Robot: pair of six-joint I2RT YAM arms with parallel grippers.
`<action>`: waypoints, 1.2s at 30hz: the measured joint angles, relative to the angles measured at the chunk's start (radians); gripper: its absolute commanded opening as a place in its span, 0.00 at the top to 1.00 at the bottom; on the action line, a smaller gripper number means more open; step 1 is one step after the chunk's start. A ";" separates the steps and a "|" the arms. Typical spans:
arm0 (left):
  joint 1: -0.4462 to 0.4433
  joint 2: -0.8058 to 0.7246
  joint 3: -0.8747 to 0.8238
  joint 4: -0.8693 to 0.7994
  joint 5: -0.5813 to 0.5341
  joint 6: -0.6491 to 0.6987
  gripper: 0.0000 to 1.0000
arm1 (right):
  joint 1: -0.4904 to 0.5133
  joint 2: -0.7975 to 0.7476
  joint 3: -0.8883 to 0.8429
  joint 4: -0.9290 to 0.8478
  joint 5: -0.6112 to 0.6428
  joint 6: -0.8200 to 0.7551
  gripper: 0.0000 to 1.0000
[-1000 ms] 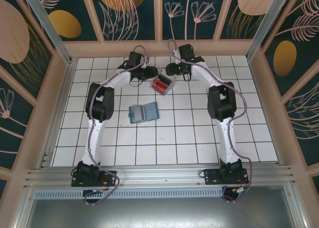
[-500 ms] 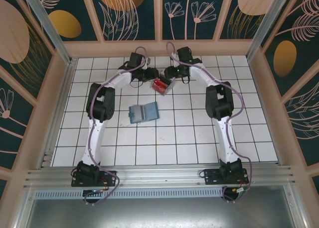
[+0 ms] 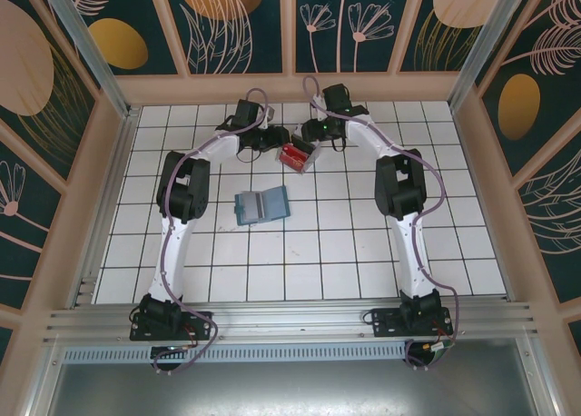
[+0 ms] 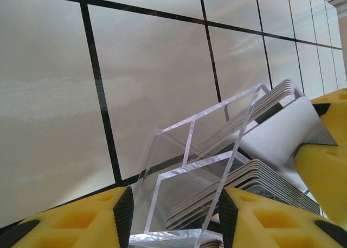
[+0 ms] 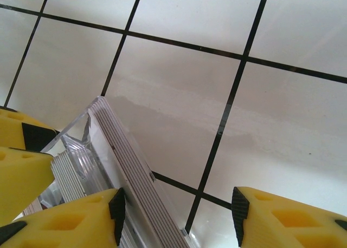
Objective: Put the credit cards into the card holder
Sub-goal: Pick up the credit card from the storage box.
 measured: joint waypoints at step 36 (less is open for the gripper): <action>0.001 -0.018 -0.064 0.084 0.008 -0.020 0.53 | 0.000 0.045 0.064 -0.026 -0.027 -0.028 0.41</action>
